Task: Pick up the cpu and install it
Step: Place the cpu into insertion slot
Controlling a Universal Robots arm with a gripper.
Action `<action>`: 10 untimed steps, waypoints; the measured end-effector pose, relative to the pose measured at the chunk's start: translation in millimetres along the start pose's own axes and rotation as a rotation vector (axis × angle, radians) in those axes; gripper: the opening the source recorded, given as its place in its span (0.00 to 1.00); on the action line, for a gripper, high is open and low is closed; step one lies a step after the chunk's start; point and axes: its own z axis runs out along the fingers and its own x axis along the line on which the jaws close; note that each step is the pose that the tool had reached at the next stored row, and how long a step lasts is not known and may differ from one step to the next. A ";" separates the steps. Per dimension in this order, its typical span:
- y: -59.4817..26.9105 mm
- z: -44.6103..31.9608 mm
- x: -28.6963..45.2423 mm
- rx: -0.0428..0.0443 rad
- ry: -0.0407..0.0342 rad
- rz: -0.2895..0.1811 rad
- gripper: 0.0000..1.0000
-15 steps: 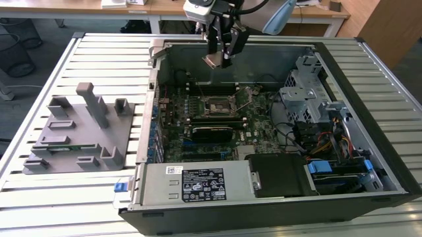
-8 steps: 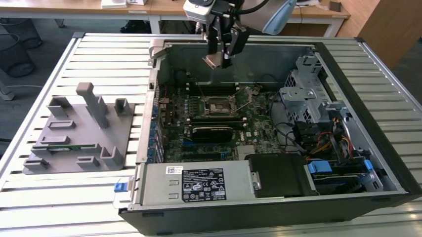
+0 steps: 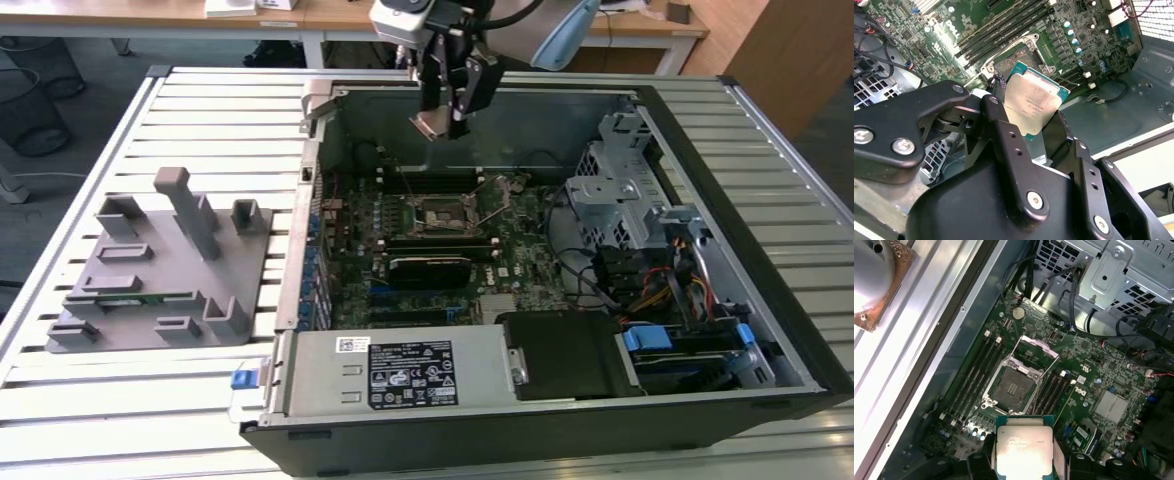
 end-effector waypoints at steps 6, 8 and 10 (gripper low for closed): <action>0.2 1.3 0.4 0.0025 0.0000 0.067 0.54; 0.3 1.9 0.6 0.0034 0.0001 0.093 0.54; 0.4 2.6 0.8 0.0043 0.0002 0.118 0.54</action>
